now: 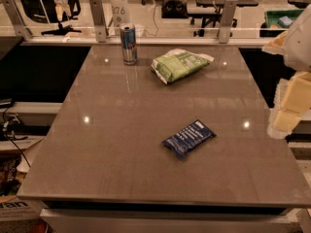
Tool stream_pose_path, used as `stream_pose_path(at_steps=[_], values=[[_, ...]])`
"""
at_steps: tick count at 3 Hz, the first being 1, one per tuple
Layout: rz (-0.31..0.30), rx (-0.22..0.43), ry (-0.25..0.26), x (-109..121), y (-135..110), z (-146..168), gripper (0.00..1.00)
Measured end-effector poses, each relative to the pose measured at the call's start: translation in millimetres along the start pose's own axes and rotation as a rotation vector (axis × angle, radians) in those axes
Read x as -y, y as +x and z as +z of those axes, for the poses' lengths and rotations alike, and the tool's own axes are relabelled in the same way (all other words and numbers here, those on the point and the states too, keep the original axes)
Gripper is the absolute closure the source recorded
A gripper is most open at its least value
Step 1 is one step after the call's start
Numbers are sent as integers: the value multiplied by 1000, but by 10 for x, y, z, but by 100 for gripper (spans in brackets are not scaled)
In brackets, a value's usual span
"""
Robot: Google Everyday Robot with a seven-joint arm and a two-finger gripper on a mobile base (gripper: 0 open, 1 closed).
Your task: Move rxbar blueberry near green jalapeno chip bag
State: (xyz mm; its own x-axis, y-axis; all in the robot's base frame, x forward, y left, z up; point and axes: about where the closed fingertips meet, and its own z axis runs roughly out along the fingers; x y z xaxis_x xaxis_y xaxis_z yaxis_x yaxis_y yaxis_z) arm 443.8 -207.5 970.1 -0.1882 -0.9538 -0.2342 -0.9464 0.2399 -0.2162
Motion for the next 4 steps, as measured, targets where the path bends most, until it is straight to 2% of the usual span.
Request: stream_pose_path(at_steps=[1,3,4], values=[[-44,72,-58,52,-164,209,0],[-156,211,-114,107,-552,649,0],[-193,268,-140,54,-648,847,0]])
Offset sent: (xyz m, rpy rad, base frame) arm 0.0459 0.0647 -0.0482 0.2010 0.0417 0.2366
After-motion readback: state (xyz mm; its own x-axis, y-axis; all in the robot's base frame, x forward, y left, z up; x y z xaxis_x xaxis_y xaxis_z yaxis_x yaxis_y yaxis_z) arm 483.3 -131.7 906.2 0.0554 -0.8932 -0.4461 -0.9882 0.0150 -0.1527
